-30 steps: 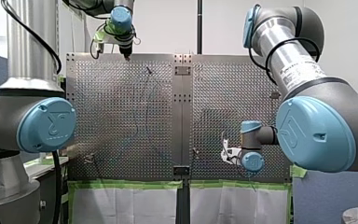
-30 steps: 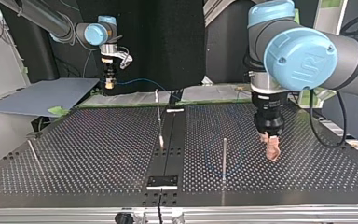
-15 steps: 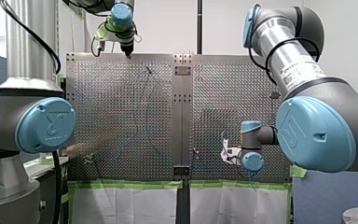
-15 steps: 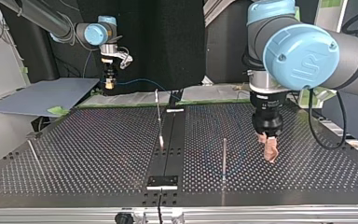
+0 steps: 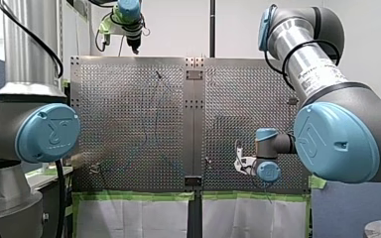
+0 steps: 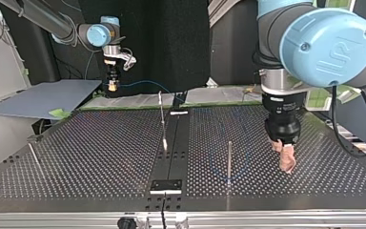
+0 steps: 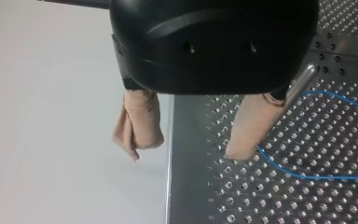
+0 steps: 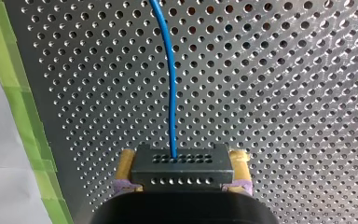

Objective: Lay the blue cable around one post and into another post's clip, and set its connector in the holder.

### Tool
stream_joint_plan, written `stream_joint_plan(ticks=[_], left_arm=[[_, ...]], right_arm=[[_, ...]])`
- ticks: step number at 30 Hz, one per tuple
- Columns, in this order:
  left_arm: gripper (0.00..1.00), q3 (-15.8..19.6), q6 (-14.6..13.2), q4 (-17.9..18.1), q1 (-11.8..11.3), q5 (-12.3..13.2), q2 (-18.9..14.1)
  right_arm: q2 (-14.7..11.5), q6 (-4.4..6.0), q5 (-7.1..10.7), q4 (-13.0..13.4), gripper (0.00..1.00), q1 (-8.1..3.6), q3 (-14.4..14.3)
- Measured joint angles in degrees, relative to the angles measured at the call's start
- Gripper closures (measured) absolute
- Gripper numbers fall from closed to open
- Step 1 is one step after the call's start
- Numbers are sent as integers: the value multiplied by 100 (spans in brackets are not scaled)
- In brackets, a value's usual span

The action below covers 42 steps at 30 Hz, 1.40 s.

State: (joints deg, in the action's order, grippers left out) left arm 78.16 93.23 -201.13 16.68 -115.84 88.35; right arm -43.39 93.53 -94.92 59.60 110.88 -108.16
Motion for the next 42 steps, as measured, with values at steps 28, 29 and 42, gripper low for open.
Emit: stream_joint_plan(ticks=[28,29,42], left_arm=[[0,-14,-179,-23,5,-433,-260],[0,-14,-176,-23,5,-430,-260],[0,-42,-264,112,7,-311,-263]], right_arm=[[0,0,10,0,87,2,0],[0,0,10,0,87,2,0],[0,-9,16,-9,87,2,0]])
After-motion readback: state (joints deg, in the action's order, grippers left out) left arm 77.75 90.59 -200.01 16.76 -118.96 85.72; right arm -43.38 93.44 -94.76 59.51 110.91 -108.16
